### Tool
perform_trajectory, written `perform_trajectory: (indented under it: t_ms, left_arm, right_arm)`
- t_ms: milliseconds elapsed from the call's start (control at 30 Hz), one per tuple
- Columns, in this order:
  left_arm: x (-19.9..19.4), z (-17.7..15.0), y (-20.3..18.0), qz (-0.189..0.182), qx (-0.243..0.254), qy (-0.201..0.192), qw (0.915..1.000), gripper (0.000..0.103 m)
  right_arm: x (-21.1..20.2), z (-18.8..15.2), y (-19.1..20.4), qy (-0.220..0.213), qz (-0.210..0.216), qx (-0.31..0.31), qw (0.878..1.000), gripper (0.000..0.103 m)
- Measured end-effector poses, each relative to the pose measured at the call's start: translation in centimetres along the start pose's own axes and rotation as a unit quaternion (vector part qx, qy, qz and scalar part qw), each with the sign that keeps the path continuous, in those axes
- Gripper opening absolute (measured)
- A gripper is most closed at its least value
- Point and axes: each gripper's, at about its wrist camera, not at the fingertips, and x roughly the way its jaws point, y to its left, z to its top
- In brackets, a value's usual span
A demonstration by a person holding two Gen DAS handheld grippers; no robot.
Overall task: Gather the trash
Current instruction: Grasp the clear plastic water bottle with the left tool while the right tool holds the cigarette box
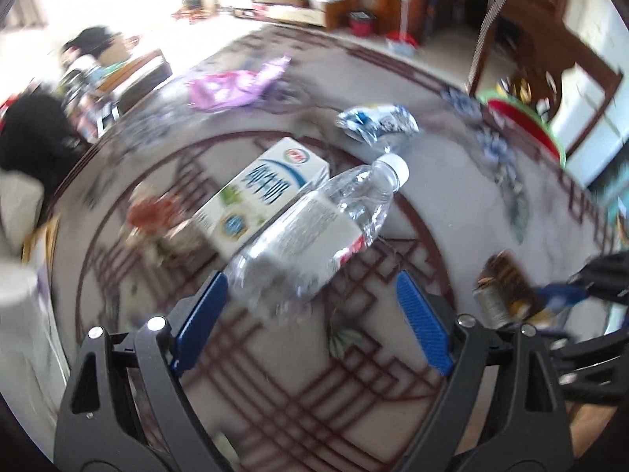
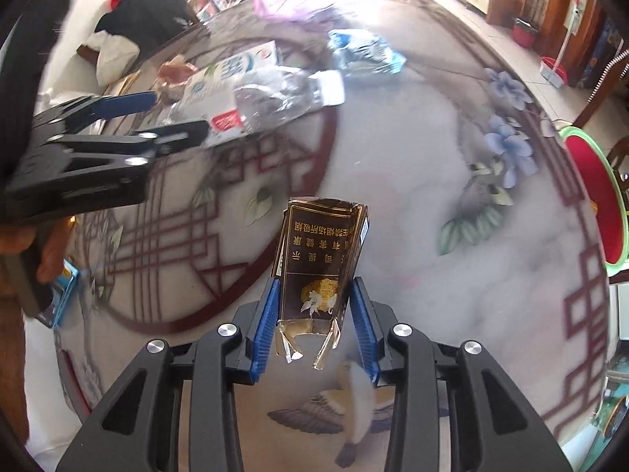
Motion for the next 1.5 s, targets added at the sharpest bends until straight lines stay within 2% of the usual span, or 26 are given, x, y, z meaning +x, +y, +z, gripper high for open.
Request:
perform_trajectory:
  t_ms: [133, 233, 300, 433, 500, 567, 667, 767, 800, 933, 1100, 1233, 1333, 1500]
  left_arm:
    - [2.3, 1.7, -0.3, -0.017, 0.031, 0.022, 0.9991, 0.085]
    - [3.7, 2.3, -0.5, -0.036, 0.037, 0.041, 0.9979, 0.085]
    - [4.4, 2.3, -0.6, -0.049, 0.030, 0.053, 0.9969, 0.085]
    - [4.9, 1.6, -1.1, -0.077, 0.004, 0.063, 0.9950, 0.074]
    - [5.0, 0.9, -1.1, -0.074, -0.019, 0.057, 0.9955, 0.071]
    - [4.5, 0.5, -0.8, -0.077, -0.051, 0.045, 0.9947, 0.058]
    - [3.3, -0.1, 0.4, -0.080, -0.112, 0.029, 0.9901, 0.053]
    - [2.0, -1.1, 1.2, -0.072, -0.161, 0.023, 0.9840, 0.053]
    - [1.7, -1.6, 1.4, -0.071, -0.173, 0.023, 0.9821, 0.053]
    - [0.8, -4.0, 1.9, -0.066, -0.209, 0.038, 0.9750, 0.053]
    - [0.3, -6.2, 2.3, -0.054, -0.230, 0.045, 0.9707, 0.055]
    - [-0.1, -6.4, 2.8, -0.049, -0.240, 0.038, 0.9687, 0.062]
    - [0.0, -5.5, 2.7, -0.047, -0.236, 0.034, 0.9701, 0.072]
    - [0.8, -4.3, 1.8, -0.043, -0.216, 0.040, 0.9747, 0.072]
  right_arm:
    - [-0.2, 0.2, -0.7, 0.007, -0.013, 0.000, 1.000, 0.039]
    - [-0.3, 0.4, -1.2, 0.008, -0.029, 0.006, 1.000, 0.040]
    - [-0.5, 0.5, -1.4, 0.005, -0.038, 0.006, 0.999, 0.045]
    - [-0.3, 0.8, -1.5, 0.005, -0.046, 0.002, 0.999, 0.046]
    - [0.1, 0.9, -1.2, 0.008, -0.050, -0.005, 0.999, 0.046]
    - [0.7, 1.0, -0.8, 0.013, -0.050, -0.013, 0.999, 0.047]
    - [1.3, 1.0, -0.2, 0.017, -0.048, -0.027, 0.998, 0.050]
    - [1.9, 1.0, 0.4, 0.020, -0.055, -0.048, 0.997, 0.048]
    - [2.1, 0.9, 0.6, 0.022, -0.055, -0.055, 0.997, 0.037]
    - [2.2, 1.0, 0.6, 0.019, -0.054, -0.065, 0.996, 0.034]
    - [1.7, 0.8, 0.2, 0.015, -0.045, -0.059, 0.997, 0.033]
    - [1.1, 0.6, 0.0, 0.009, -0.040, -0.055, 0.998, 0.034]
    - [0.6, 0.4, -0.3, 0.006, -0.038, -0.053, 0.998, 0.034]
    - [-0.4, 0.0, -0.5, -0.003, -0.039, -0.046, 0.998, 0.034]
